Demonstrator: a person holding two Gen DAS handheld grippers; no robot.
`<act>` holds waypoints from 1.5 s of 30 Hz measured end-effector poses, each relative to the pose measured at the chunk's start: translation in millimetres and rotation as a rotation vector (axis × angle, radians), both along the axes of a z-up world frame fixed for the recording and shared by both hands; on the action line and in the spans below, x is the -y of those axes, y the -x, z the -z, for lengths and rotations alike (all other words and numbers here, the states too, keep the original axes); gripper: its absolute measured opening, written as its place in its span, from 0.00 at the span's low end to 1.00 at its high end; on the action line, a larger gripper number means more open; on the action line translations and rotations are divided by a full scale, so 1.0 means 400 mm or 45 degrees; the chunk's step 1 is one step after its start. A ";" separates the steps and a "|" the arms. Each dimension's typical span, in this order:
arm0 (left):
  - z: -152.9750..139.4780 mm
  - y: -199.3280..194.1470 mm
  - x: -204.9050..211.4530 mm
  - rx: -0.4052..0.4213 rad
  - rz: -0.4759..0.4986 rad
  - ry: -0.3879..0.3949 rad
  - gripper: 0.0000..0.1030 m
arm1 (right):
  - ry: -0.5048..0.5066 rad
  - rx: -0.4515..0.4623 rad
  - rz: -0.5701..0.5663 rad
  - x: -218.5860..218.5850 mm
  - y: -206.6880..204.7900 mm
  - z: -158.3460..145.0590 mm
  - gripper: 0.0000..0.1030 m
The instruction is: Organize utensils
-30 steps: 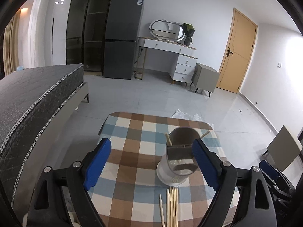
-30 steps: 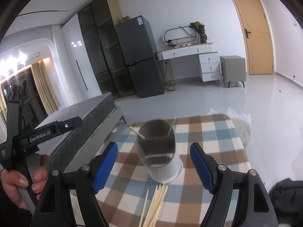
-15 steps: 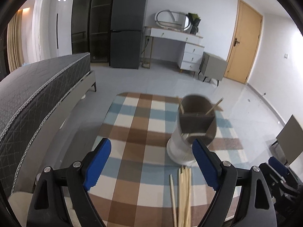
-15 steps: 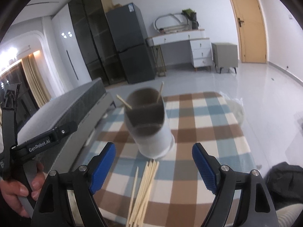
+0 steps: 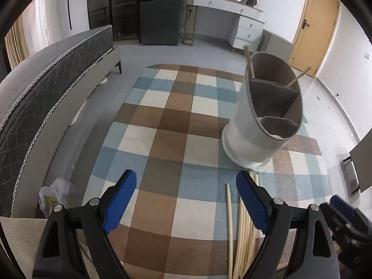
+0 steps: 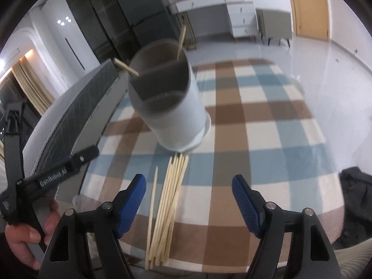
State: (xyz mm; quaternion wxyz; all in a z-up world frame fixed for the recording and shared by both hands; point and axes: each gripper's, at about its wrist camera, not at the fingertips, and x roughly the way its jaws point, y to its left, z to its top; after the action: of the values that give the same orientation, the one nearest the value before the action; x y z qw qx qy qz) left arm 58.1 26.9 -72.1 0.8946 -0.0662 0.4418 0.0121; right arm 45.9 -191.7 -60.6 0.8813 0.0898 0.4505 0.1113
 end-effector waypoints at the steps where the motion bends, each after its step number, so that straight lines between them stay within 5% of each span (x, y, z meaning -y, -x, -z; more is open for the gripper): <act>1: 0.004 -0.005 -0.004 -0.016 -0.010 0.010 0.82 | -0.002 -0.028 -0.005 -0.004 -0.007 0.013 0.72; 7: 0.028 -0.035 -0.032 -0.124 -0.038 0.114 0.82 | -0.113 -0.209 0.010 -0.004 -0.070 0.091 0.55; 11: 0.045 -0.053 -0.031 -0.182 -0.033 0.092 0.82 | -0.134 -0.284 0.072 0.004 -0.120 0.137 0.44; 24: 0.081 -0.074 -0.070 -0.302 -0.093 0.157 0.82 | 0.030 -0.316 -0.023 -0.107 -0.186 0.193 0.31; 30: 0.093 -0.081 -0.068 -0.329 -0.101 0.170 0.82 | 0.115 -0.272 -0.077 -0.137 -0.175 0.190 0.04; 45: 0.115 -0.075 -0.028 -0.344 -0.071 0.075 0.82 | -0.105 -0.240 0.054 -0.001 -0.155 0.155 0.00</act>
State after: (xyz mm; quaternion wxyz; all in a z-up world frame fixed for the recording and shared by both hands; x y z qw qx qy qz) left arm 88.2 38.1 -117.9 0.8239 -0.1024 0.5564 0.0329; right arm 108.1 -191.2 -122.8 0.8327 0.1456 0.5244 0.1020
